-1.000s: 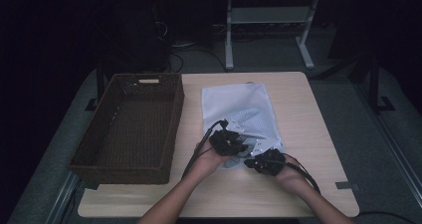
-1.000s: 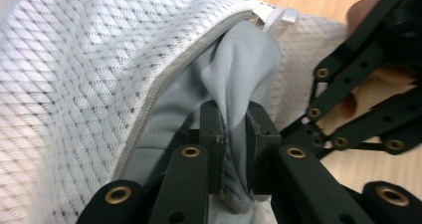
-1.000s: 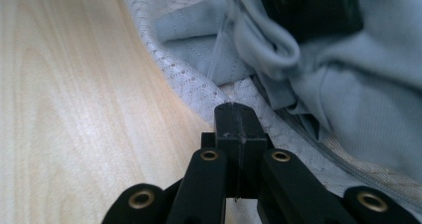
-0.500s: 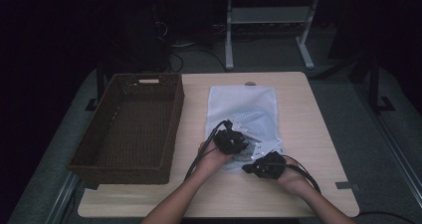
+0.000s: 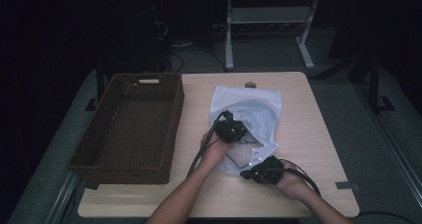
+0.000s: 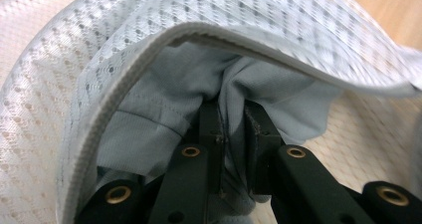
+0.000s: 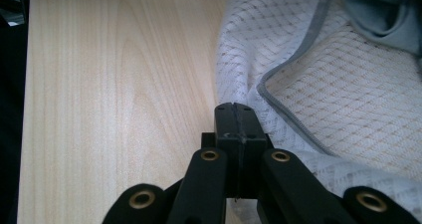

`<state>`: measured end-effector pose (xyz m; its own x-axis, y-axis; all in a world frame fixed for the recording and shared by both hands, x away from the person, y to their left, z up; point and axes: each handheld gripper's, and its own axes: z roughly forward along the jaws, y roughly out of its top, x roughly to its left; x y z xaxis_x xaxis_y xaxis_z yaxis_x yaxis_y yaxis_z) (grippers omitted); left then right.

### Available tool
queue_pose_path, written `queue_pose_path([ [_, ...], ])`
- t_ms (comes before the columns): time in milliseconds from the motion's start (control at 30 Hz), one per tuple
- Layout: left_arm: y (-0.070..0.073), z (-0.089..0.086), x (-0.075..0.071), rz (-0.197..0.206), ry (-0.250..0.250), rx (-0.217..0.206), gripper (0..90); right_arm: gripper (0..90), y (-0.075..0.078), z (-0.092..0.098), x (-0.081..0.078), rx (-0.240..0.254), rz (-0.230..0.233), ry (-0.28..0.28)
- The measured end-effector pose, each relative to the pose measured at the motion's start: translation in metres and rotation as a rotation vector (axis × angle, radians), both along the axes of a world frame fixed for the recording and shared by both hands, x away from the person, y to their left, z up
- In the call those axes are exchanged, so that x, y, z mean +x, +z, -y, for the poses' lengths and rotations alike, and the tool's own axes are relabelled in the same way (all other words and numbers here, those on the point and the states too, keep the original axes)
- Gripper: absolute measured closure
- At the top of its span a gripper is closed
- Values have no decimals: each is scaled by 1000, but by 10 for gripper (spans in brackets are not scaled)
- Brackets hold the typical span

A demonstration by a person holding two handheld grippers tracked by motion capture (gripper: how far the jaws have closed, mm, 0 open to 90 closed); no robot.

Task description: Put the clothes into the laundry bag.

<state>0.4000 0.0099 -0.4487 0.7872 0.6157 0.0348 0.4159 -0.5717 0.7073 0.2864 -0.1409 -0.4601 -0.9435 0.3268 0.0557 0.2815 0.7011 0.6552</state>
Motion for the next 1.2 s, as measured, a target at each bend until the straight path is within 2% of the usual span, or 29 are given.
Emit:
queue_pose_path([
  [67, 0, 1, 3, 5, 7, -1, 803, 900, -1, 1, 0, 4, 0, 1],
  [100, -1, 2, 8, 11, 27, -3, 802, 900, -2, 1, -1, -5, -1, -1],
  [167, -1, 2, 13, -7, 31, -21, 799, 900, -3, 2, -1, -11, 2, -12],
  [233, -1, 1, 12, -27, 22, -35, 778, 900, -3, 3, 0, -13, 4, -26],
  [333, 1, -2, 8, -35, 17, -47, 714, 900, -4, 5, 1, -13, 0, -41],
  [367, 4, -9, 3, -61, 16, -80, 683, 900, -4, 6, 1, -9, -3, -44],
  [467, 9, -15, -4, -75, 6, -91, 627, 900, -4, 7, 2, -13, -2, -50],
  [500, 15, -23, -13, -81, -4, -104, 608, 900, -3, 9, 3, -14, -1, -54],
  [533, 15, -23, -13, -81, -4, -104, 600, 900, -3, 9, 3, -14, -1, -54],
  [567, 23, -31, -22, -85, -15, -116, 593, 900, -2, 14, 3, -14, -3, -69],
  [633, 32, -39, -30, -71, -23, -114, 584, 900, -2, 18, 3, -14, -4, -80],
  [667, 32, -39, -30, -71, -23, -114, 585, 900, -2, 18, 3, -14, -4, -80],
  [700, 41, -46, -36, -51, -23, -119, 585, 900, 0, 26, 3, -11, -7, -102],
  [733, 41, -46, -36, -51, -23, -119, 585, 900, 0, 26, 3, -11, -7, -102],
  [800, 49, -53, -40, -21, -13, -122, 587, 900, 1, 34, 3, -19, -12, -125],
  [867, 54, -60, -37, 14, 11, -100, 581, 900, 2, 46, 6, -27, -8, -155],
  [1000, 51, -59, -30, 12, 12, -90, 547, 900, 2, 57, 10, -45, -1, -186],
  [1100, 42, -46, -20, 16, 2, -65, 552, 900, 2, 61, 10, -37, -6, -200],
  [1200, 41, -39, -17, 37, 2, -69, 633, 900, 2, 62, 10, -38, -9, -199],
])
